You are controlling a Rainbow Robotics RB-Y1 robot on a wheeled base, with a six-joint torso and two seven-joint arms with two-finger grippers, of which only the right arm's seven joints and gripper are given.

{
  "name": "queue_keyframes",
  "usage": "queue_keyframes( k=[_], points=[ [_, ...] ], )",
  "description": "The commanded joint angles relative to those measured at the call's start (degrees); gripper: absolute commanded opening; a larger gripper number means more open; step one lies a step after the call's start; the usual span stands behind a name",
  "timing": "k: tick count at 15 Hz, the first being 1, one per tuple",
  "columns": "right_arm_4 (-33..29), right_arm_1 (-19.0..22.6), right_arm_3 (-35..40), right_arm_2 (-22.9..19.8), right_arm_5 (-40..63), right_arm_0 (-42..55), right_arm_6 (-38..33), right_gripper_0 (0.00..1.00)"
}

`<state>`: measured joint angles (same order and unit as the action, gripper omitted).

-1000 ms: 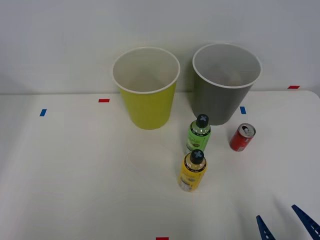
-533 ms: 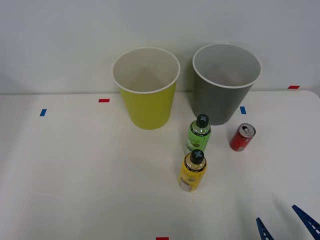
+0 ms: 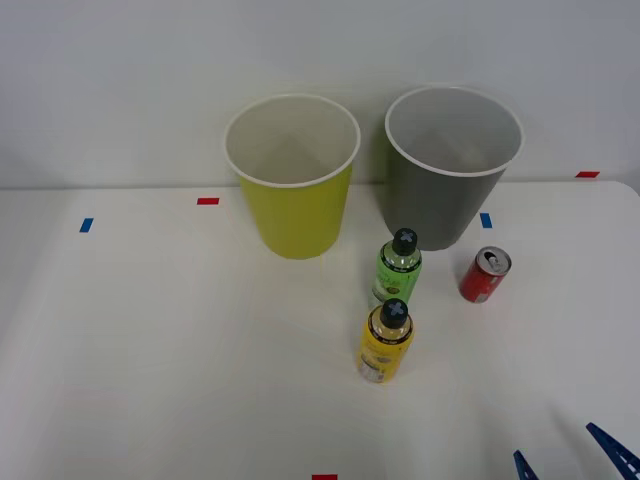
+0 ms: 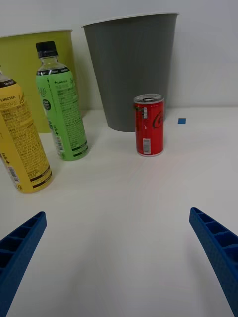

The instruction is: Put cans in the gray bin, plastic bottles in the light green bin

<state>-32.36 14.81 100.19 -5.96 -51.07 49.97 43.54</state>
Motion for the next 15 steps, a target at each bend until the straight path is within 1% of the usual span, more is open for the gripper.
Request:
queue_keyframes(
  k=[1, 6, 15],
  points=[
    [-2.2, -1.7, 0.0, 0.0, -0.5, -0.1, 0.2, 1.0],
    [-2.2, -2.6, 0.4, 0.2, -0.9, -0.1, 0.7, 1.0],
    [-1.6, -1.9, 0.4, 0.1, -0.8, -0.5, 0.7, 1.0]
  ],
)
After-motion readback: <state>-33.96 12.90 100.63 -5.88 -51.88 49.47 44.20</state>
